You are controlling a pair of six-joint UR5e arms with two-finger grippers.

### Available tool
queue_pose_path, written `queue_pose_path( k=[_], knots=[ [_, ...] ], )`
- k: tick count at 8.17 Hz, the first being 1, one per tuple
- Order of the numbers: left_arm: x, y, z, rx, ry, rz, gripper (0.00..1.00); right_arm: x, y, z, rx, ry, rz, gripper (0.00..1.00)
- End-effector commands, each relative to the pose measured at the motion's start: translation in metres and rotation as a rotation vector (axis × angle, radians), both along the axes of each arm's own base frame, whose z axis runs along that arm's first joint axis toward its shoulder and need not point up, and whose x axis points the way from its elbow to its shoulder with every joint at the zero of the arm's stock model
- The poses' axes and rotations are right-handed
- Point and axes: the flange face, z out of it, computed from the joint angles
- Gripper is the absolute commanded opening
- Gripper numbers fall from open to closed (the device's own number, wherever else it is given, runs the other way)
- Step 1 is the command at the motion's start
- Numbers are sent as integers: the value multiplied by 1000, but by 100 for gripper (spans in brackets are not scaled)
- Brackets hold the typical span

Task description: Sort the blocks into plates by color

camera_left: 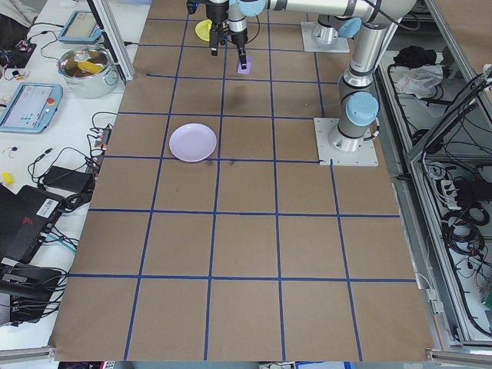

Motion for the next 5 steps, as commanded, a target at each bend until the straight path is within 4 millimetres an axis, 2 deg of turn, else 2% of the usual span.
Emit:
queue_pose_path(
  k=[1, 2, 3, 4, 5],
  knots=[
    [5, -2, -1, 2, 2, 10, 100, 73, -10, -37, -28, 19, 10, 45],
    [13, -5, -2, 4, 5, 23, 100, 76, -9, -47, -22, 40, 19, 46],
    [18, -6, -2, 4, 7, 36, 100, 75, -9, -46, -25, 40, 22, 92],
    [20, -5, 0, 2, 4, 39, 100, 74, -9, -43, -19, 41, 32, 100],
    [20, -5, 0, 1, 2, 39, 100, 70, -9, -34, -27, 37, 38, 100]
  ],
)
